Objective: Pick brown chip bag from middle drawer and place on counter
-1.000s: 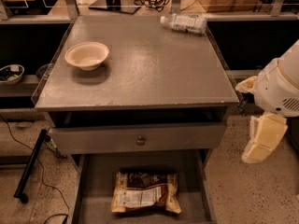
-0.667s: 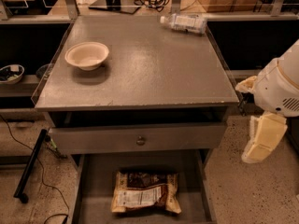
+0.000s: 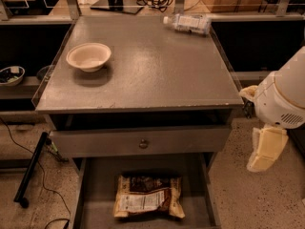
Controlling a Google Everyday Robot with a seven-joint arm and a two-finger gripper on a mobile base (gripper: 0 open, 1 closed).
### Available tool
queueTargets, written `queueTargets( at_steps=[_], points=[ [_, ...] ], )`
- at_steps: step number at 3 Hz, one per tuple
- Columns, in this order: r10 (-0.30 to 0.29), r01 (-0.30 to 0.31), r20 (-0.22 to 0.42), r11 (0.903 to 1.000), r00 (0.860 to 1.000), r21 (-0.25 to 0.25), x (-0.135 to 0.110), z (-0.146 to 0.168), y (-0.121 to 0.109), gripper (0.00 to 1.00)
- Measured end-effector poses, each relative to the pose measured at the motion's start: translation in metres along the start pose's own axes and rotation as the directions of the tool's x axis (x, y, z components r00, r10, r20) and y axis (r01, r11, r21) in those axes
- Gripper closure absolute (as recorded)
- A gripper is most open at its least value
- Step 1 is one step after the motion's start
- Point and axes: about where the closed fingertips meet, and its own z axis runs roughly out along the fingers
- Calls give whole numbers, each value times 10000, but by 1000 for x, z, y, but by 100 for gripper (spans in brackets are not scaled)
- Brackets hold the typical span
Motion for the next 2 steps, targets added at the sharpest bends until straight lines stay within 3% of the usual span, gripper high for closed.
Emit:
queueTargets(
  at_steps=[2],
  points=[
    [48,-49,367,10000,9993,49,0,12,10,0]
  ],
)
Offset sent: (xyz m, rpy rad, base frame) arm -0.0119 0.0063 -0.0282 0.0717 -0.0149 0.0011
